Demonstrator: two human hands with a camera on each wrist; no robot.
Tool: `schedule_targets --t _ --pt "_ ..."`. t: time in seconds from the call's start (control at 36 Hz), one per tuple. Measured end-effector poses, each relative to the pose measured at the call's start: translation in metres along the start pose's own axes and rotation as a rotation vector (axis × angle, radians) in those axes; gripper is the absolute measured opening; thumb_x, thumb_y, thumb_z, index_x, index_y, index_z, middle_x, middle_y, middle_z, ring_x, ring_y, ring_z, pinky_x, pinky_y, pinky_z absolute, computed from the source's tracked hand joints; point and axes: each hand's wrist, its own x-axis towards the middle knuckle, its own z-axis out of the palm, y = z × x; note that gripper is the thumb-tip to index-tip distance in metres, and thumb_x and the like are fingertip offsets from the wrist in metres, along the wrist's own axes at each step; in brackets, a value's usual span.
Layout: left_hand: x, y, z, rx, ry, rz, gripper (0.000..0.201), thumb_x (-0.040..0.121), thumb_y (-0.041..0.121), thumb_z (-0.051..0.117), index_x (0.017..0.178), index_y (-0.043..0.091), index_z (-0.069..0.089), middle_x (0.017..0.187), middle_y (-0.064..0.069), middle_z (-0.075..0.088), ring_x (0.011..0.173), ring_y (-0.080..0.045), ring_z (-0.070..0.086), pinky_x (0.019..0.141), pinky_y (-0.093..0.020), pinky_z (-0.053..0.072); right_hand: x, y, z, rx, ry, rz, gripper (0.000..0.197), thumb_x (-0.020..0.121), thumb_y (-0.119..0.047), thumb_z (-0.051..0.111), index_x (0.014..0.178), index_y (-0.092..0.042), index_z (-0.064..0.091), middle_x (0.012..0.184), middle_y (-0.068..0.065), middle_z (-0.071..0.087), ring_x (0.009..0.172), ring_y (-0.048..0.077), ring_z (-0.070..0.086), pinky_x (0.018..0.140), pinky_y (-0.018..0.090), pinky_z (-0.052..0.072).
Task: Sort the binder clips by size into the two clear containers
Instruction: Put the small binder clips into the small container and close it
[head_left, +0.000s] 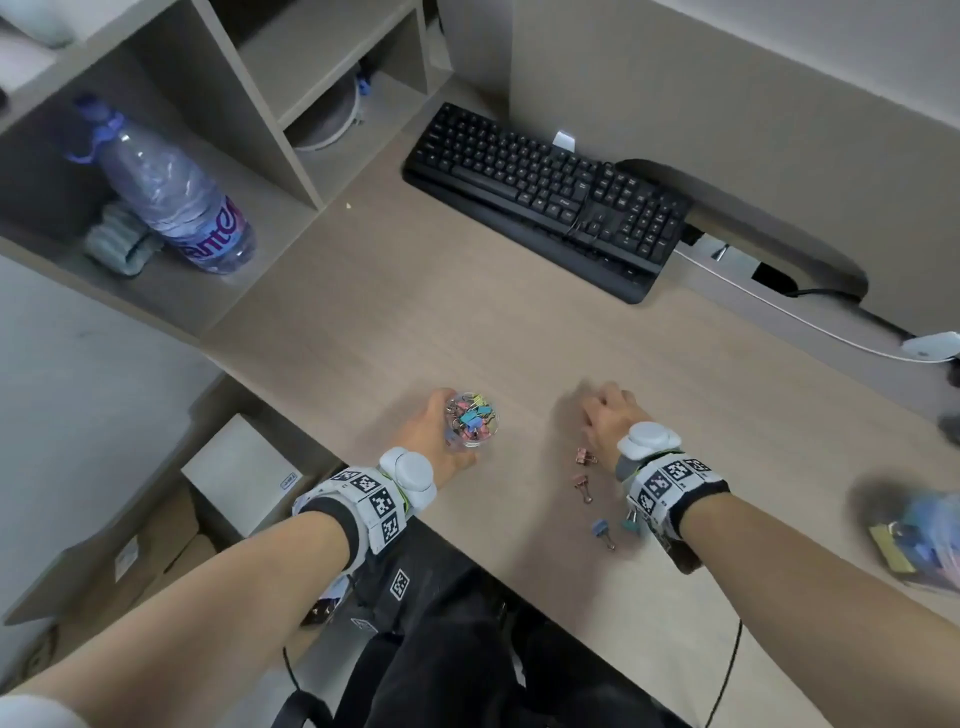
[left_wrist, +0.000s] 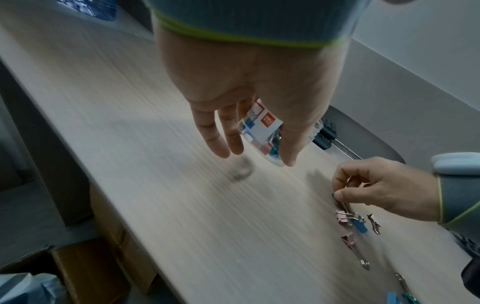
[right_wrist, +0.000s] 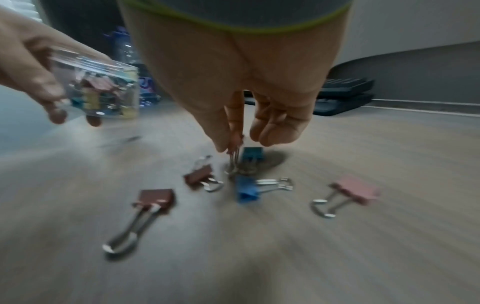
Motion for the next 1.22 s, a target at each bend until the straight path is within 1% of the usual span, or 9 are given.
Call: schedule_targets --t 0.19,0.28,0.42,0.56,0.67,0.86,1.0,1.11,1.22 --pt "0.009 0.015 0.005 0.005 -0.035 0.032 0.084 0.074 0.023 0.080 0.142 0.020 0.031 0.123 -0.001 0.061 0.086 -0.015 0.056 0.074 -0.021 0.043 -0.019 0.021 0.006 0.103 0.010 0.078 0.031 0.089 -0.017 0.055 0.119 -0.011 0.051 0.117 0.009 0.052 0.101 0.029 0.050 0.081 0.036 0.044" --pt "0.011 0.022 0.006 0.010 -0.052 0.043 0.085 0.073 0.020 0.081 0.142 0.019 0.031 0.124 -0.002 0.061 0.088 -0.016 0.057 0.075 -0.021 0.043 -0.028 0.033 0.003 0.141 0.062 0.162 0.029 0.091 -0.029 0.055 0.115 -0.014 0.050 0.112 0.008 0.050 0.098 0.027 0.049 0.078 0.037 0.045" --pt "0.013 0.028 0.011 0.008 -0.046 0.058 0.085 0.072 0.018 0.081 0.141 0.018 0.032 0.124 -0.004 0.060 0.099 -0.022 0.062 0.077 -0.022 0.045 -0.036 0.052 0.002 0.150 0.039 0.356 0.054 0.088 -0.054 0.054 0.128 -0.019 0.044 0.120 0.011 0.046 0.100 0.036 0.053 0.082 0.043 0.050" --pt "0.012 0.031 0.017 0.019 -0.046 0.067 0.085 0.070 0.019 0.082 0.139 0.018 0.033 0.123 -0.004 0.061 0.097 -0.023 0.063 0.080 -0.026 0.050 -0.035 0.039 0.005 0.184 -0.106 0.204 0.063 0.083 -0.059 0.055 0.137 -0.040 0.029 0.130 0.004 0.034 0.101 0.034 0.058 0.084 0.043 0.054" --pt "0.010 0.031 0.022 0.023 -0.042 0.066 0.083 0.070 0.020 0.081 0.138 0.021 0.034 0.119 -0.001 0.062 0.087 -0.018 0.060 0.074 -0.022 0.046 -0.030 0.020 0.003 0.063 -0.189 0.116 0.064 0.087 -0.037 0.060 0.140 -0.037 0.025 0.135 0.008 0.029 0.093 0.032 0.061 0.078 0.041 0.055" --pt "0.008 0.031 0.028 0.025 -0.019 0.049 0.082 0.070 0.022 0.081 0.137 0.022 0.034 0.114 -0.001 0.062 0.084 -0.020 0.057 0.073 -0.022 0.043 -0.029 0.022 0.005 0.010 -0.203 0.105 0.051 0.096 -0.017 0.043 0.141 -0.037 0.029 0.137 0.010 0.030 0.085 0.033 0.057 0.067 0.035 0.046" --pt "0.006 0.032 0.034 0.008 -0.022 0.032 0.083 0.071 0.021 0.081 0.138 0.023 0.033 0.114 -0.001 0.060 0.085 -0.021 0.058 0.073 -0.022 0.043 -0.040 0.042 0.006 0.141 -0.144 0.126 0.031 0.096 -0.033 0.047 0.125 -0.023 0.046 0.130 0.006 0.040 0.080 0.025 0.049 0.070 0.032 0.043" --pt "0.005 0.034 0.041 -0.016 -0.023 0.022 0.082 0.069 0.021 0.082 0.136 0.024 0.034 0.116 -0.002 0.061 0.088 -0.024 0.062 0.077 -0.028 0.051 -0.054 0.064 0.001 0.150 -0.097 0.190 0.056 0.084 -0.060 0.055 0.128 -0.030 0.041 0.122 0.000 0.040 0.092 0.029 0.058 0.076 0.035 0.049" --pt "0.003 0.039 0.046 -0.015 -0.022 0.034 0.082 0.069 0.022 0.081 0.135 0.024 0.034 0.116 0.001 0.060 0.091 -0.023 0.064 0.078 -0.029 0.053 -0.062 0.066 0.004 0.136 -0.168 0.118 0.070 0.077 -0.053 0.065 0.136 -0.039 0.031 0.130 0.001 0.031 0.101 0.030 0.057 0.083 0.039 0.052"
